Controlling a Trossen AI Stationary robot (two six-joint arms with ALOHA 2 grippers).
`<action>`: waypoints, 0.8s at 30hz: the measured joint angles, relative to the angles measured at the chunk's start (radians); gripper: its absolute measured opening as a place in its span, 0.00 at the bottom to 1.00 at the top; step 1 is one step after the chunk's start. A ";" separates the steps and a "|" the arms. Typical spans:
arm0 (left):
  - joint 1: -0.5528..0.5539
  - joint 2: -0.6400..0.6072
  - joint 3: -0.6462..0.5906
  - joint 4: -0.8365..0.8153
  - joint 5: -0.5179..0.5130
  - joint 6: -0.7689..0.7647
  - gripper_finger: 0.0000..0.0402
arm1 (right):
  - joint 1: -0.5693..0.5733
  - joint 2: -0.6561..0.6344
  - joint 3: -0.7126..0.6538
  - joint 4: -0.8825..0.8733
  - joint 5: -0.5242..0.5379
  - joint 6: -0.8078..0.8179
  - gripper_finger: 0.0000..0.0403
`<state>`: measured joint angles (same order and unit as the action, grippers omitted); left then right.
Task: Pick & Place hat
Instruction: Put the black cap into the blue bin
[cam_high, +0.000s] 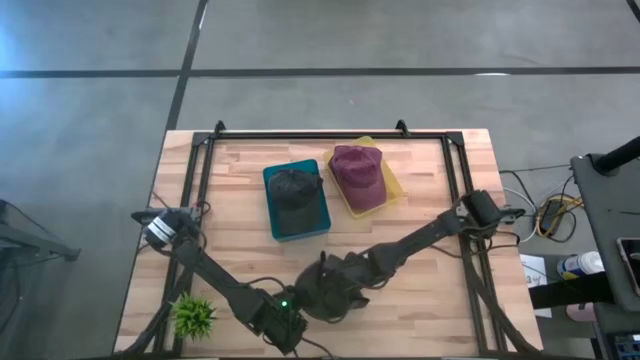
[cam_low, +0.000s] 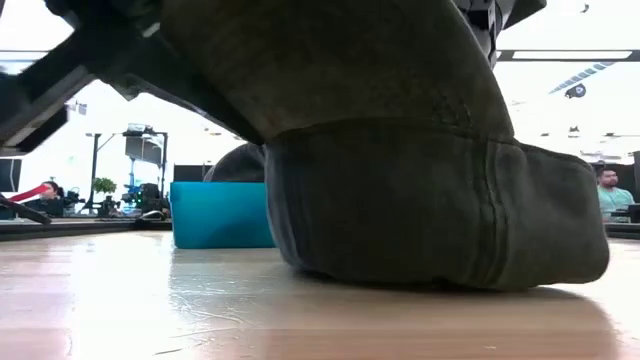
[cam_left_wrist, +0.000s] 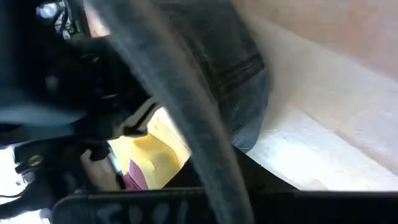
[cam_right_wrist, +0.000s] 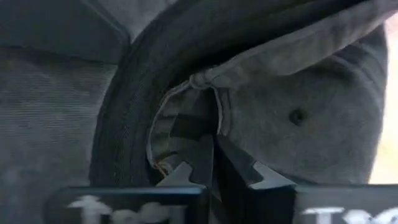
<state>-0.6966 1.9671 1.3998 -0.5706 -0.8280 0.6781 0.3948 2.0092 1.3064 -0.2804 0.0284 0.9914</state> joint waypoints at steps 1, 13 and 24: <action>0.004 0.000 0.000 0.002 0.000 0.000 0.02 | 0.000 0.001 -0.002 0.001 0.000 -0.001 0.03; 0.014 0.000 0.001 0.004 -0.024 -0.238 0.02 | -0.015 -0.187 -0.003 -0.186 0.168 -0.136 0.03; 0.017 0.000 0.002 0.013 -0.009 -0.345 0.02 | 0.049 -0.426 -0.003 -0.493 0.433 -0.115 0.04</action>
<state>-0.6792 1.9671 1.4021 -0.5571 -0.8370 0.3332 0.4433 1.5834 1.3029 -0.7738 0.4610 0.8759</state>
